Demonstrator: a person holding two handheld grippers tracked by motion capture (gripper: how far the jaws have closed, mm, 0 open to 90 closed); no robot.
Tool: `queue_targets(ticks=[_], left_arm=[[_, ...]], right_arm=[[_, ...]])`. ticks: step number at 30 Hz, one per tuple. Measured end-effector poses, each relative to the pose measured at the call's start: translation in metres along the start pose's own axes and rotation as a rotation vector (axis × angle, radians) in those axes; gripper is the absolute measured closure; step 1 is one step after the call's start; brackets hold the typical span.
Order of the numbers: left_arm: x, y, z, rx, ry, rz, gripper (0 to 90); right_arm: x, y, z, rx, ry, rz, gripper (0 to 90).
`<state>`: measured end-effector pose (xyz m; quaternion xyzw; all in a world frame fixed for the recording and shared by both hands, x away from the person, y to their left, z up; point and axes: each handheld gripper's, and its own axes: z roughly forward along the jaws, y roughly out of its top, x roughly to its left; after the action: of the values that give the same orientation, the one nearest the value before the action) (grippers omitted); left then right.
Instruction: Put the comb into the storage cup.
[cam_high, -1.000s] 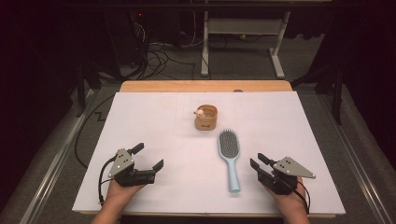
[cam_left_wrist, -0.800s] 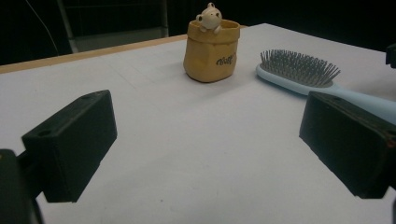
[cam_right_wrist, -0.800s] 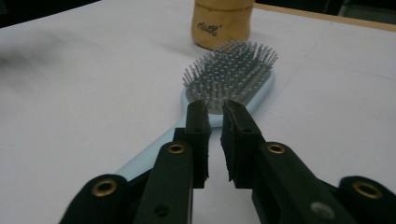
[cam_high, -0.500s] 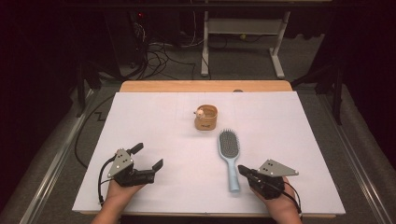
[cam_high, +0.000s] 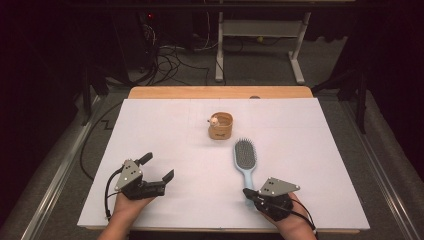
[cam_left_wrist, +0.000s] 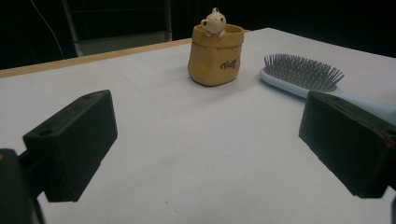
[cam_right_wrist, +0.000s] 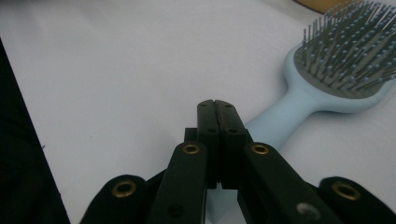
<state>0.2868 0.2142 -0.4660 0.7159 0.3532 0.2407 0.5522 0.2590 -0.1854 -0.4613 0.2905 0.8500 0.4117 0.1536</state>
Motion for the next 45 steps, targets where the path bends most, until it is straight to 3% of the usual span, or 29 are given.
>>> queue_targets(ticks=[8, 17, 33, 45], left_arm=[[-0.001, 0.0, 0.001, 0.001, -0.009, 0.005, 5.3], [-0.001, 0.0, 0.0, 0.0, -0.006, 0.006, 5.3], [0.0, 0.0, 0.001, 0.011, 0.002, 0.0, 5.5], [0.001, 0.0, 0.001, 0.023, -0.002, -0.006, 6.0]], right_arm=[[0.009, 0.002, 0.005, 0.047, 0.016, -0.038, 90.0], [0.011, 0.002, 0.008, 0.068, -0.021, -0.073, 90.0], [-0.004, -0.002, 0.002, 0.093, -0.068, -0.021, 90.0], [-0.023, -0.009, -0.007, 0.112, -0.14, 0.017, 90.0]])
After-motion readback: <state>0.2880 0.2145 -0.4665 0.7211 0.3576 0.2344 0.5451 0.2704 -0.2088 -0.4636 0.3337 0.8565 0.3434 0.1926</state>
